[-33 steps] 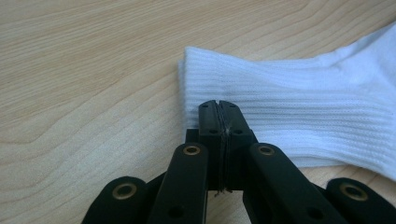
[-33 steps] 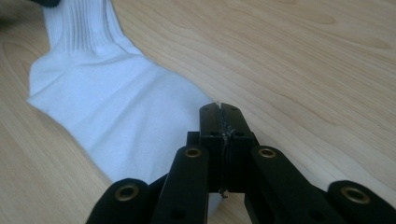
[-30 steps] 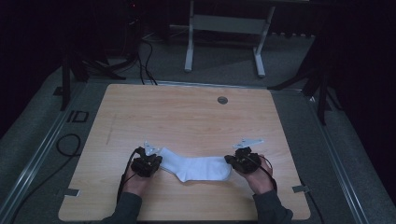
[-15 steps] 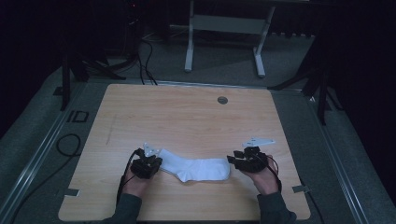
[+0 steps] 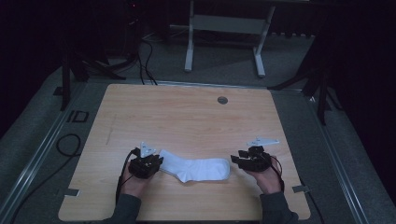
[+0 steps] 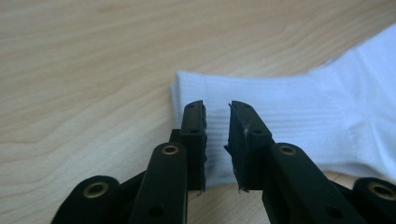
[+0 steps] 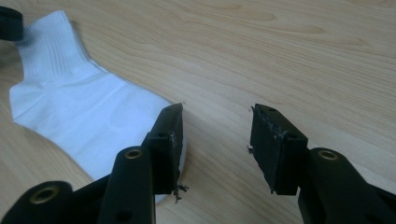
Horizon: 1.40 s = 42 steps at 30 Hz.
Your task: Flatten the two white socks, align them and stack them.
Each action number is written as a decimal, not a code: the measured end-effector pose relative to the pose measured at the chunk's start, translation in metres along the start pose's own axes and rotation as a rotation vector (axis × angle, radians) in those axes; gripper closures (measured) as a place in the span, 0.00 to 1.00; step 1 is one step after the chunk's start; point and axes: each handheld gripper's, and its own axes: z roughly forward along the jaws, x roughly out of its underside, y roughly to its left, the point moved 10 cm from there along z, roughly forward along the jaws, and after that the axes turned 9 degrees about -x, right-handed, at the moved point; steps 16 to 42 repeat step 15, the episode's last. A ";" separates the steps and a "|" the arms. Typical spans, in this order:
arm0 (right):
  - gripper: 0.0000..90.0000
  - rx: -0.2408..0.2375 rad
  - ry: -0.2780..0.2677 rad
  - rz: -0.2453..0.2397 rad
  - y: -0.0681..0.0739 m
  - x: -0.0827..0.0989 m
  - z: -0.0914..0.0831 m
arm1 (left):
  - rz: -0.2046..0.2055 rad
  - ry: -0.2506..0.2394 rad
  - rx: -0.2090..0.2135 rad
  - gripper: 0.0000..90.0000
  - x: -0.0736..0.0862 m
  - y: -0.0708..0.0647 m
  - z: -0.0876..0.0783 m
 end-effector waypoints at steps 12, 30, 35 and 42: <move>0.59 0.007 0.001 0.017 -0.009 0.004 -0.002 | -0.061 -0.017 -0.021 0.76 -0.004 0.023 -0.004; 0.59 0.013 -0.006 0.027 -0.013 0.003 -0.005 | -0.070 -0.012 -0.036 0.76 -0.004 0.031 -0.003; 0.59 0.013 -0.006 0.027 -0.013 0.003 -0.005 | -0.070 -0.012 -0.036 0.76 -0.004 0.031 -0.003; 0.59 0.013 -0.006 0.027 -0.013 0.003 -0.005 | -0.070 -0.012 -0.036 0.76 -0.004 0.031 -0.003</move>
